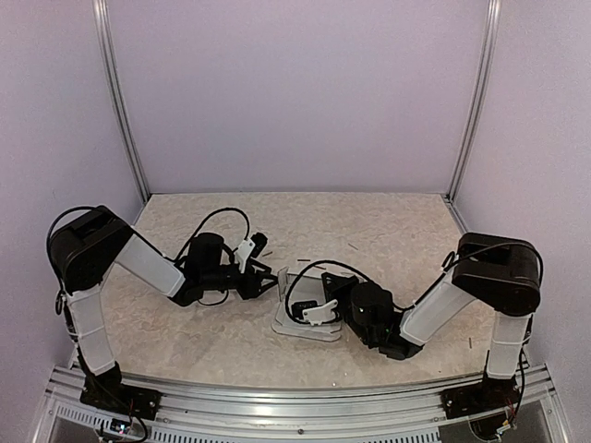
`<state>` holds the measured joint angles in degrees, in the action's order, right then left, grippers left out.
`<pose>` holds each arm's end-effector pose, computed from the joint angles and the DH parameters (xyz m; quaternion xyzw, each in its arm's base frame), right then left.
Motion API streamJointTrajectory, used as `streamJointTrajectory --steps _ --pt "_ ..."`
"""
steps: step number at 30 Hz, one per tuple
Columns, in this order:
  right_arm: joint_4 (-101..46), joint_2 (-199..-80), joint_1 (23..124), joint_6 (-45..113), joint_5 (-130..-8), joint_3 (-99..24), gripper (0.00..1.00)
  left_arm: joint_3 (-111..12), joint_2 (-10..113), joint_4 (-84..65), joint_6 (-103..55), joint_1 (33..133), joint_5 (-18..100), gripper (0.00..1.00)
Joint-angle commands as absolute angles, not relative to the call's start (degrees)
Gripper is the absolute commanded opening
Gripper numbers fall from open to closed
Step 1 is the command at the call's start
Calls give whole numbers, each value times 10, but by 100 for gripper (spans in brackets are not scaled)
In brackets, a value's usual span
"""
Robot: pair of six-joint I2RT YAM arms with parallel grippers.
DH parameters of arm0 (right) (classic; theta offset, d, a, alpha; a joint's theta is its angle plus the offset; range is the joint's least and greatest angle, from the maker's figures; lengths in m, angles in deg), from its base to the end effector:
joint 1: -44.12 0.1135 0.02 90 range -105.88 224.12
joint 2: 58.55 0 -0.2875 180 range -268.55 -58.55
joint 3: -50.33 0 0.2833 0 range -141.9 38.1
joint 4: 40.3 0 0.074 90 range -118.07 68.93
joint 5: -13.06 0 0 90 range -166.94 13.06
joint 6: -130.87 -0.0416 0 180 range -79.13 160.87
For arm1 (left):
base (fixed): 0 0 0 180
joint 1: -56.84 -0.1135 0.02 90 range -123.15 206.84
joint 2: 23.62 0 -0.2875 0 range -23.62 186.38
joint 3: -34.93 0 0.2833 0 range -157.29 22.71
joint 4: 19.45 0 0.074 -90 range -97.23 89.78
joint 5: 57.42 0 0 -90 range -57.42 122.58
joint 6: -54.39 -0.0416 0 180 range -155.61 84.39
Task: Fold the paper box
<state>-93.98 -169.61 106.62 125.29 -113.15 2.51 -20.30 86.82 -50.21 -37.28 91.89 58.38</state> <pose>0.1866 0.3053 0.1110 -0.6386 0.3990 -0.3496 0.5574 0.3036 -0.2351 0.1041 0.3729 0.7398 -0.3313 0.4515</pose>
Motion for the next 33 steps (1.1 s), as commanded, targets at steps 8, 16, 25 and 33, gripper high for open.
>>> streamJointTrajectory --steps 8,16,25,33 --pt "-940 -1712 1071 1252 -1140 27 0 -187 844 -495 -411 941 610 49" --pt "-955 -1728 1072 1260 -1141 26 0 -210 860 -493 -417 949 623 49" --pt "-947 -1722 1072 1252 -1140 25 0 -243 888 -489 -417 957 624 47" --pt "-947 -1724 1072 1249 -1141 24 0 -257 905 -488 -427 979 577 44"
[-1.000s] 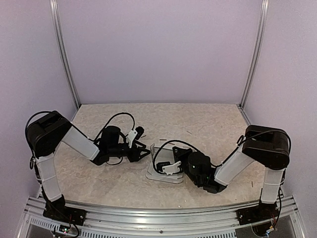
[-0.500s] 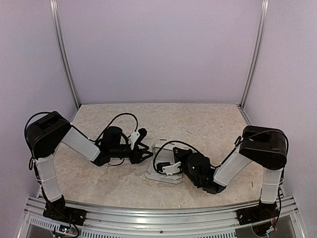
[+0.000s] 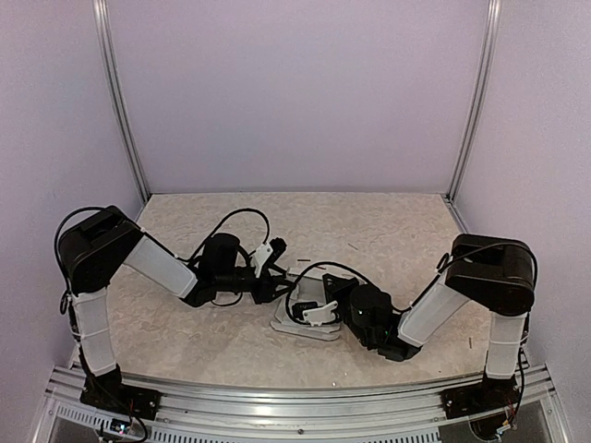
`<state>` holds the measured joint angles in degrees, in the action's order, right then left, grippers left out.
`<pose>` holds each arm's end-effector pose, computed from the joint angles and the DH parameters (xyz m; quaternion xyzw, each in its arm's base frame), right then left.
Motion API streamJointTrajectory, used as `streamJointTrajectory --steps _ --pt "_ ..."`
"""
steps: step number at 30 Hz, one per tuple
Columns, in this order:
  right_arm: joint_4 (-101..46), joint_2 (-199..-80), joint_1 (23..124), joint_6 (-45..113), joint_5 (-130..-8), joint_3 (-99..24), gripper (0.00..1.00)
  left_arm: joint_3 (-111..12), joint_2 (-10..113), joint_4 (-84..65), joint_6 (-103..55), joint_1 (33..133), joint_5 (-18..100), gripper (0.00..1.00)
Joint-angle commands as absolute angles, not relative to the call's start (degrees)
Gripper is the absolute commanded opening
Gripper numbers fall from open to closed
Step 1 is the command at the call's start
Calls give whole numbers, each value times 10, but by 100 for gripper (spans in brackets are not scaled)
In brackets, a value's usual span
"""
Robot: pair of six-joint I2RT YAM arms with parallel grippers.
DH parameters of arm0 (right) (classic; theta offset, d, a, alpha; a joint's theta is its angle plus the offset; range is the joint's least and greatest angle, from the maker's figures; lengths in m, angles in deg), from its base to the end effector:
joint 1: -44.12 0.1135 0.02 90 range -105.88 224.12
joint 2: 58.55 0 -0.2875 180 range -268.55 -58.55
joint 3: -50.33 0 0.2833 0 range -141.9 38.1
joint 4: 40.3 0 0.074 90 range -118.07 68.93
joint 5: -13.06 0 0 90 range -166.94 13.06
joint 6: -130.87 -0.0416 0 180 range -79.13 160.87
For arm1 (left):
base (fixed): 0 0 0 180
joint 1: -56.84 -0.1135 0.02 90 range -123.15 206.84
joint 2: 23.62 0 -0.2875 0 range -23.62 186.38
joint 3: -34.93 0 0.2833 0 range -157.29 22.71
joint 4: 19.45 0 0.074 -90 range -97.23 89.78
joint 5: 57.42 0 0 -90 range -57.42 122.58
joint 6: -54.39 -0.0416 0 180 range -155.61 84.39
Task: Fold the paper box
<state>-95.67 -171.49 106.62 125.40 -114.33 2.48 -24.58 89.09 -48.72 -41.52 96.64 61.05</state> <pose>0.1872 0.3049 0.1032 -0.6357 0.4036 -0.3572 0.5526 0.2960 -0.2724 0.1070 0.4391 0.6967 -0.3512 0.4454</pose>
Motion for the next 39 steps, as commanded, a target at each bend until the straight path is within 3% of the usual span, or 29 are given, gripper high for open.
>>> streamJointTrajectory --steps 1,14,24,30,32,36,39 --pt "-947 -1725 1072 1249 -1142 23 0 -258 907 -490 -426 982 564 44" --pt "-951 -1726 1080 1248 -1151 23 0 -253 920 -527 -403 998 506 28" --pt "-942 -1726 1096 1249 -1175 13 0 -256 916 -520 -368 1006 447 23" --pt "-811 -1663 1099 1182 -1182 -12 10 -254 921 -514 -368 1008 427 18" --pt "-744 -1627 1096 1137 -1173 -23 20 -254 921 -513 -368 1008 422 17" --pt "-543 -1568 1092 1024 -1122 -72 40 -254 920 -516 -367 1007 417 16" --pt "-341 -1548 1081 927 -1045 -141 45 -256 920 -516 -370 1008 416 16"
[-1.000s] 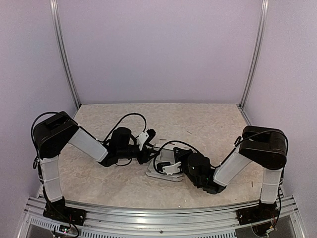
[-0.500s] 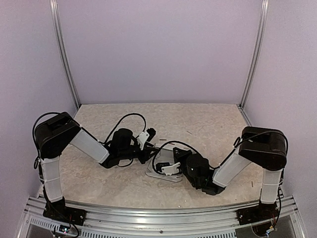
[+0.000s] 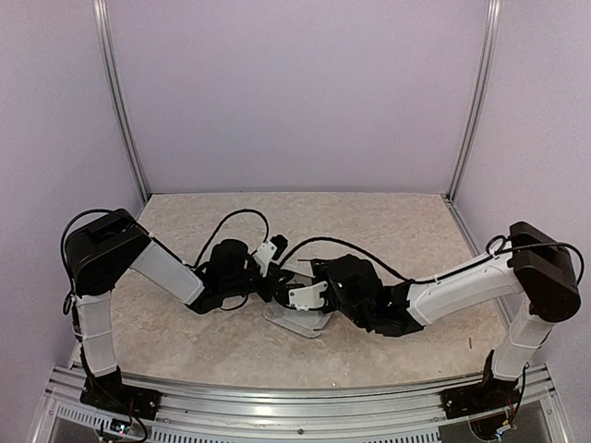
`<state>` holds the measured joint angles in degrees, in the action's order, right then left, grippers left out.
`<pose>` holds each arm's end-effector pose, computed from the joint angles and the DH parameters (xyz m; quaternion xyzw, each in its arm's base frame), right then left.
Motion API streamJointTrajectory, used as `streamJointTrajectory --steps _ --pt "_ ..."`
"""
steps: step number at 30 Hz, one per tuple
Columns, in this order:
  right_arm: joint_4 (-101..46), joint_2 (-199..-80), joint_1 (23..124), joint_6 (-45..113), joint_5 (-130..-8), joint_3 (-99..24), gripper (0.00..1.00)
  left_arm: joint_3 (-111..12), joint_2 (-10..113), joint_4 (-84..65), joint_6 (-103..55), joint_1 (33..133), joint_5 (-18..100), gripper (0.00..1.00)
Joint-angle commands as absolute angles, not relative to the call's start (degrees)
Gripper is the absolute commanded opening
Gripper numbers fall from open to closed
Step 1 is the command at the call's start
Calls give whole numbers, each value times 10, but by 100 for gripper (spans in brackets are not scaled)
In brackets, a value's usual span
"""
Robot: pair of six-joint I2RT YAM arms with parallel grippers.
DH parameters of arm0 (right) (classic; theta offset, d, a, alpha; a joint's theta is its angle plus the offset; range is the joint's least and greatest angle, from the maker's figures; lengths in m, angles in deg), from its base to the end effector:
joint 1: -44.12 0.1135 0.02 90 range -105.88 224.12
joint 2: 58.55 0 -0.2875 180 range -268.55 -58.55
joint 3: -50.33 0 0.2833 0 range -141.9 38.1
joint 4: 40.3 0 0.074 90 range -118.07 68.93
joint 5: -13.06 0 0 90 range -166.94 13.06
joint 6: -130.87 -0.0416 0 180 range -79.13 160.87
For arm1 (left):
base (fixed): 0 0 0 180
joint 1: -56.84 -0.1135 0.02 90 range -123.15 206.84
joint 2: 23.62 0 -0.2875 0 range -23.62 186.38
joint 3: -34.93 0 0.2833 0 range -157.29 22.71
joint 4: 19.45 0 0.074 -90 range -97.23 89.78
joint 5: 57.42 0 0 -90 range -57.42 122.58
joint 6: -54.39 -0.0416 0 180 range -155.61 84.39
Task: Fold the paper box
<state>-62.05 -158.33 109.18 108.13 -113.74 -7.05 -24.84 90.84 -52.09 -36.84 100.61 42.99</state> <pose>0.1822 0.3327 0.1679 -0.6412 0.4797 -0.2699 0.5348 0.2904 -0.2886 0.1009 0.3629 0.7436 -0.2720 0.4913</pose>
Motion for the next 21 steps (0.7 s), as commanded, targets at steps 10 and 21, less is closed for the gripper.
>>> streamJointTrajectory --steps 10,21 --pt "-18 -1536 963 747 -663 -302 50 -240 906 -518 -390 1010 431 16" --pt "29 -1638 835 608 -470 -409 49 -246 901 -492 -444 1042 449 17"
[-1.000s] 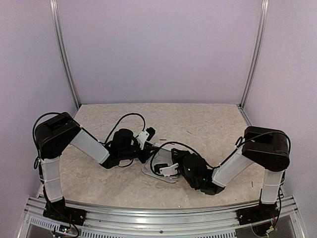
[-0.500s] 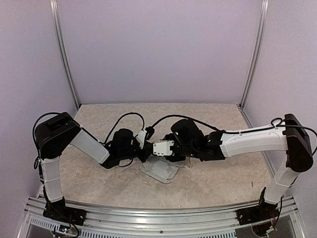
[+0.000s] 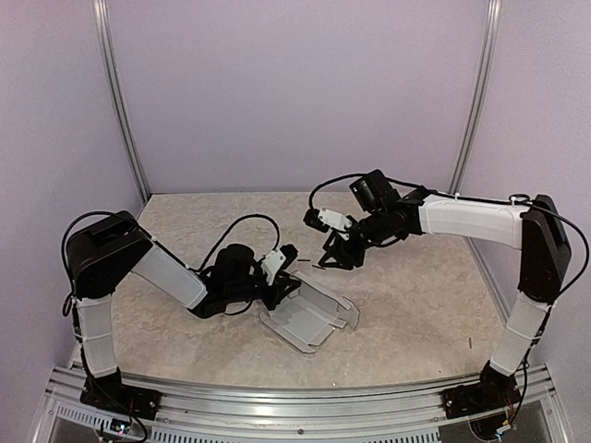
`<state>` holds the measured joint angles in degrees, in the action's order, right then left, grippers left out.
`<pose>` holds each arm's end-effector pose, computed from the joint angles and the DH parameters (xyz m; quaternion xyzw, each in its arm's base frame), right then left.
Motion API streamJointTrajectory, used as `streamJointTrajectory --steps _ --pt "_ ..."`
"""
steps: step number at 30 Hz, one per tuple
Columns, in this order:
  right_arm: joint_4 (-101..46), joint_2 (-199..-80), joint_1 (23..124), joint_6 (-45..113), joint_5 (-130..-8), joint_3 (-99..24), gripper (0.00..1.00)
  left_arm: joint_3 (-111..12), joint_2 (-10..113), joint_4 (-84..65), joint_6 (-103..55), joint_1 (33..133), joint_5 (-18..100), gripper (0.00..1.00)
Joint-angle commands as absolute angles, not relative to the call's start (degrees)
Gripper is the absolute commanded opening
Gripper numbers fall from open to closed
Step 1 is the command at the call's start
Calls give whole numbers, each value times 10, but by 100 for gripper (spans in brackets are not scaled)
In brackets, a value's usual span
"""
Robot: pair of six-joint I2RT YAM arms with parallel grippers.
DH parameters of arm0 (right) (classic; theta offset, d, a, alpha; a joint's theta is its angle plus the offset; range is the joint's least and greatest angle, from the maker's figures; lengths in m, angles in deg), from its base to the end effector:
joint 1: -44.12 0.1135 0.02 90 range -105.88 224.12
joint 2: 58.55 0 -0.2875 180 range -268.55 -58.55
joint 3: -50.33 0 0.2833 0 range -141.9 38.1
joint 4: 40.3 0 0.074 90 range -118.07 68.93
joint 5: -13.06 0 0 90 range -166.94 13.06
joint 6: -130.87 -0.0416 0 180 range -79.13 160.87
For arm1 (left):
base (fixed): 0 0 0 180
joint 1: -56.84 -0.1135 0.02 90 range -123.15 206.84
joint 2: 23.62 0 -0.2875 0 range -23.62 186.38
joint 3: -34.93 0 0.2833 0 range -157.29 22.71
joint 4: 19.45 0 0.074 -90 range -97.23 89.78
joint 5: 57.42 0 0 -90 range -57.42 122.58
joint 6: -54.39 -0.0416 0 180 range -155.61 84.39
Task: Fold the paper box
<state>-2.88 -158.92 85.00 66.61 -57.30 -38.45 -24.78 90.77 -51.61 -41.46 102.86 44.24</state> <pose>0.3111 0.2878 0.2540 -0.5568 0.7386 0.2038 0.3209 0.2776 -0.2998 0.1002 0.4125 0.7193 -0.2691 0.4899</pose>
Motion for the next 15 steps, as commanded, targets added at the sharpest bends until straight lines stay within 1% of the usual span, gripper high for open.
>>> streamJointTrajectory --steps 1,5,10,12,15 --pt "43 -1655 832 604 -448 -418 49 -248 902 -490 -445 1043 443 17" --pt "62 -1693 827 593 -389 -433 51 -254 906 -486 -443 1048 419 16" --pt "73 -1713 825 593 -370 -436 52 -267 909 -464 -444 1058 362 15" --pt "74 -1718 825 592 -363 -432 51 -269 911 -463 -445 1061 345 15" --pt "69 -1724 824 587 -353 -426 45 -266 909 -470 -437 1063 329 13"
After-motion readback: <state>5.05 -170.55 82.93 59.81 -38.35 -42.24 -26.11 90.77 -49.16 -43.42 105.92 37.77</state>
